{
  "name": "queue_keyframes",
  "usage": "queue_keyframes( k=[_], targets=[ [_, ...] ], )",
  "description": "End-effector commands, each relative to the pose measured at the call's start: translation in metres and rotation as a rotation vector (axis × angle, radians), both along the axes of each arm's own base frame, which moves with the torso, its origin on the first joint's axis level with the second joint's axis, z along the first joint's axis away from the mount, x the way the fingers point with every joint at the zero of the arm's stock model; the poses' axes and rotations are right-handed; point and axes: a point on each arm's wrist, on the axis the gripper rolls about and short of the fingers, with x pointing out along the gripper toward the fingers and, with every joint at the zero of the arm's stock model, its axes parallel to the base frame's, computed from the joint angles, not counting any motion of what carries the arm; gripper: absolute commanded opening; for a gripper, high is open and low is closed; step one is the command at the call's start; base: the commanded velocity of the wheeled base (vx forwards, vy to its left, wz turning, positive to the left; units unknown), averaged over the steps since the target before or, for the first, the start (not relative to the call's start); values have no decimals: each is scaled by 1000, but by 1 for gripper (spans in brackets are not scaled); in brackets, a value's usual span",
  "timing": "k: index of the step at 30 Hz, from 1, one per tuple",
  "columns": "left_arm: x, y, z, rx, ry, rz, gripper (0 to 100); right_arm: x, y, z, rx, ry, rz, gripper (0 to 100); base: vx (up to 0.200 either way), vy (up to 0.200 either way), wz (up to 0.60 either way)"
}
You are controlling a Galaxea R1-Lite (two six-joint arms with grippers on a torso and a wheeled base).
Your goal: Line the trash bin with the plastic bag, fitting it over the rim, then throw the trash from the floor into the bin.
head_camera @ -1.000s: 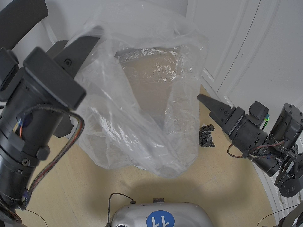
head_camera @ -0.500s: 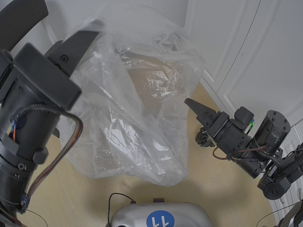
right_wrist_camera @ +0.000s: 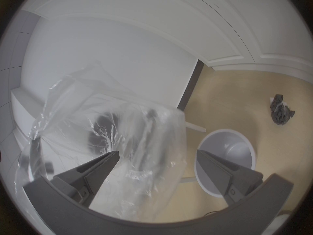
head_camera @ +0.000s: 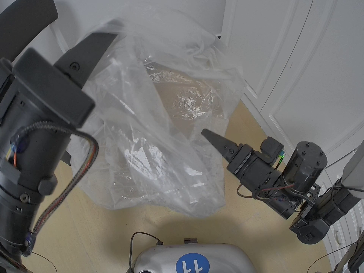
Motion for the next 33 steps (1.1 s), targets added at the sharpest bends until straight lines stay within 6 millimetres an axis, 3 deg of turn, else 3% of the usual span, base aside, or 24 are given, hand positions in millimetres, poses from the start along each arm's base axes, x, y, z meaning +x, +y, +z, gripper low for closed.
queue_keyframes(
  k=[1,28,29,33],
  targets=[
    [1,-2,-3,6,1,1,0,-2,7,-13,-27,37,22,100,0,0,0],
    [1,-3,-4,11,-6,-11,0,-5,10,-15,-11,15,22,100,0,0,0],
    [1,-3,-4,10,-5,-12,0,-4,10,-15,-11,13,22,0,0,0,0],
    [1,-3,-5,14,-3,-12,0,-5,9,-14,-10,12,31,0,0,0,0]
  ],
)
